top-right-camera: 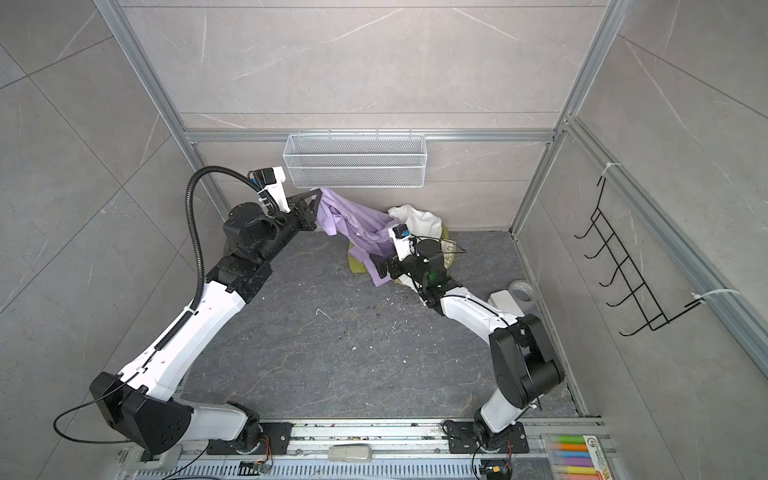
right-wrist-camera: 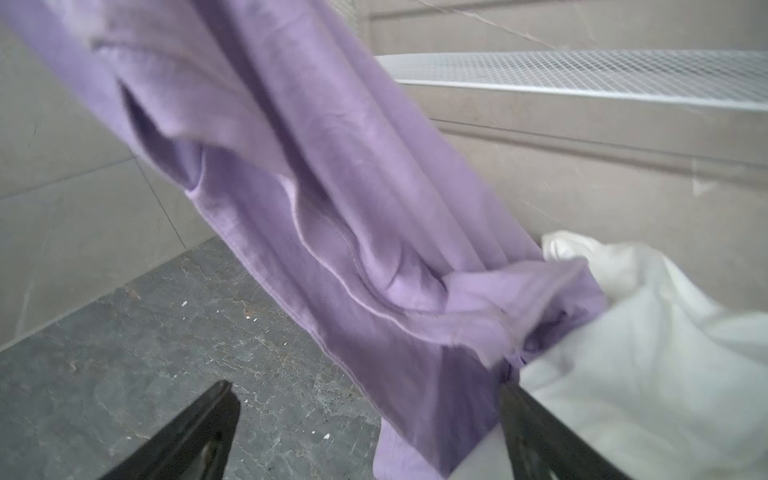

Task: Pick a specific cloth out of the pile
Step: 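Move the right gripper to grasp the hanging lavender shirt beside the left gripper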

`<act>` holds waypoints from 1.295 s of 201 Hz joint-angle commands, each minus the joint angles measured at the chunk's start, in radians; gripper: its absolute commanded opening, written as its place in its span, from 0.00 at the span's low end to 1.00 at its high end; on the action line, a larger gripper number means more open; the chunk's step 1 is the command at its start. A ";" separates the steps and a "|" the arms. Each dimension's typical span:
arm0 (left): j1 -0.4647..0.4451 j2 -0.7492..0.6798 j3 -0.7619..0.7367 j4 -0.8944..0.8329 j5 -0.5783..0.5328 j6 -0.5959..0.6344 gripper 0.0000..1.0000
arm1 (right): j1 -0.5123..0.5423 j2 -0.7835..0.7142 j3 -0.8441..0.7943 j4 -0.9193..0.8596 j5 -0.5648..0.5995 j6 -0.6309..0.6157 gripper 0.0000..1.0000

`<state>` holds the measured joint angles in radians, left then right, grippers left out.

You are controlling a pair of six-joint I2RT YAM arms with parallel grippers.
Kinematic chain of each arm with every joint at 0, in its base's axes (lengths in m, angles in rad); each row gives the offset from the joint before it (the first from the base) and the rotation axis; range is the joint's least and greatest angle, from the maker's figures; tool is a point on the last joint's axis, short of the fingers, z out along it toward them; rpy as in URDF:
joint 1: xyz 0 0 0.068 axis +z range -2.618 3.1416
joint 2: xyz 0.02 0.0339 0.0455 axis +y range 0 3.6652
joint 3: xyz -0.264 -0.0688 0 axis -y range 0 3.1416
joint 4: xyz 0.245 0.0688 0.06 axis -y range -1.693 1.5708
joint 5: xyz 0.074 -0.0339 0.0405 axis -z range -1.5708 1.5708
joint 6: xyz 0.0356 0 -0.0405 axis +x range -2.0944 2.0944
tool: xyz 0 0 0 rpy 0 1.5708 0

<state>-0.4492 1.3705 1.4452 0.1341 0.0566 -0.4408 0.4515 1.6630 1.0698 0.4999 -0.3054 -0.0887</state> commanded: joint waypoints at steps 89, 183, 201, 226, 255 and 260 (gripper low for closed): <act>0.004 -0.054 0.011 0.049 0.042 -0.012 0.00 | 0.039 0.343 0.287 0.159 0.092 -0.493 1.00; 0.004 -0.067 0.030 0.035 0.045 -0.003 0.00 | 0.032 0.528 0.445 0.116 0.222 -0.516 0.77; 0.004 -0.073 0.029 0.033 0.042 0.003 0.00 | 0.027 0.541 0.450 0.115 0.233 -0.507 0.71; 0.004 -0.079 0.026 0.032 0.037 0.010 0.00 | 0.023 0.548 0.452 0.117 0.241 -0.494 0.61; 0.004 -0.082 0.020 0.033 0.033 0.021 0.00 | 0.021 0.532 0.456 0.113 0.230 -0.475 0.37; 0.004 -0.082 0.018 0.034 0.031 0.021 0.00 | 0.021 0.530 0.458 0.113 0.229 -0.472 0.32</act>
<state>-0.4488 1.3506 1.4319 0.0887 0.0883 -0.4442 0.4774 2.1864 1.4982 0.6243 -0.0822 -0.5873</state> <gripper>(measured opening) 0.068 0.407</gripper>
